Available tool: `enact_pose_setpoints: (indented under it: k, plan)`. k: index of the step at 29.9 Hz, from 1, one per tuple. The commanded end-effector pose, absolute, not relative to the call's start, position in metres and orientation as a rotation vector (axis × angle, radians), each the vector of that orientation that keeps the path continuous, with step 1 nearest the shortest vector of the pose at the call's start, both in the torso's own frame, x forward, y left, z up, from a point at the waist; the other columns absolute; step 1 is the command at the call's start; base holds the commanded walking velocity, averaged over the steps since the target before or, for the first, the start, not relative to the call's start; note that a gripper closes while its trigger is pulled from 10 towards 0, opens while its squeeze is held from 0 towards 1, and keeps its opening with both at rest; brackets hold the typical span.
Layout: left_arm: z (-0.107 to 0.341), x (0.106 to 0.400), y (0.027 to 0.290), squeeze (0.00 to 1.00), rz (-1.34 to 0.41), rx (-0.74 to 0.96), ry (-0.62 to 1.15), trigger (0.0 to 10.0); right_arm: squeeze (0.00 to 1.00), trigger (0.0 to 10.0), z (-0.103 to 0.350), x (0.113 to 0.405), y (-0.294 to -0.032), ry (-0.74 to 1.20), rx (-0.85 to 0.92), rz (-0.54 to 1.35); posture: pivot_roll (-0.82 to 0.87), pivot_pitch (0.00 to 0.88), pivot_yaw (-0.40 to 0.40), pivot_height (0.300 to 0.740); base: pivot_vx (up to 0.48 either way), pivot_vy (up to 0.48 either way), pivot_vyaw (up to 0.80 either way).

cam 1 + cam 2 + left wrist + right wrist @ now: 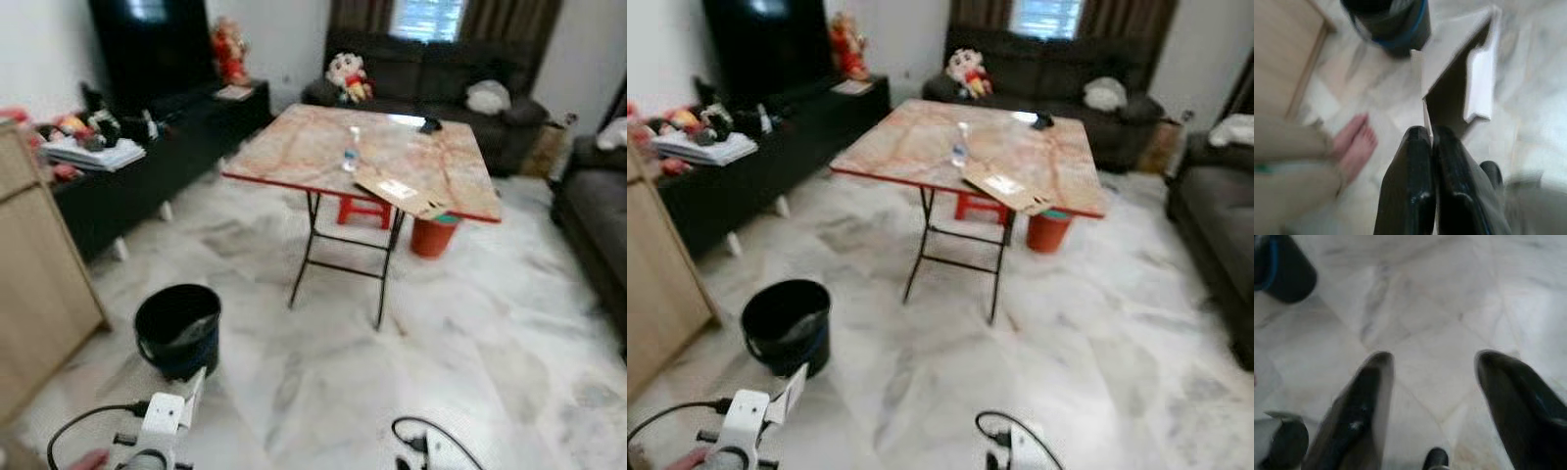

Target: Picking trash to rubbish bin

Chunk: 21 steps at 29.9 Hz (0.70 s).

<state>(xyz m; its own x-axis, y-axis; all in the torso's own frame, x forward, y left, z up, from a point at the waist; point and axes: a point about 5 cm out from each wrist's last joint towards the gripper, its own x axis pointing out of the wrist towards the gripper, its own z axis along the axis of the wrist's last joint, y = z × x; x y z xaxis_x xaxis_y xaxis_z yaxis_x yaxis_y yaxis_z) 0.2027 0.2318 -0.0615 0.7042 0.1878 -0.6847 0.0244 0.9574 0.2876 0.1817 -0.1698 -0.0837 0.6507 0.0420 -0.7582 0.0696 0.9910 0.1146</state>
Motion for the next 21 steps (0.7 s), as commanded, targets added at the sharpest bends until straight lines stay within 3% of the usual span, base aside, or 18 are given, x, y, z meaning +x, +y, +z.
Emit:
enact_pose_setpoints:
  k: [1,8,21]
  plan:
    - [-0.0577,0.2087,0.2344,0.0,0.093,0.291,0.778,10.0,0.0,10.0,-0.082,0.1858,-0.1667,0.858,0.133,-0.003,0.12,0.0,-0.047,0.74,0.33,0.0,0.0]
    - [-0.0605,0.2057,0.2315,0.0,0.088,0.287,0.793,10.0,0.0,10.0,-0.0795,0.1907,-0.1666,0.843,0.112,-0.002,0.12,0.0,-0.045,0.74,0.328,0.0,0.26]
    - [-0.0612,0.2049,0.2313,0.0,0.089,0.287,0.799,10.0,0.0,10.0,-0.0795,0.1914,-0.1649,0.845,0.098,-0.003,0.12,0.0,-0.043,0.74,0.324,0.0,0.03]
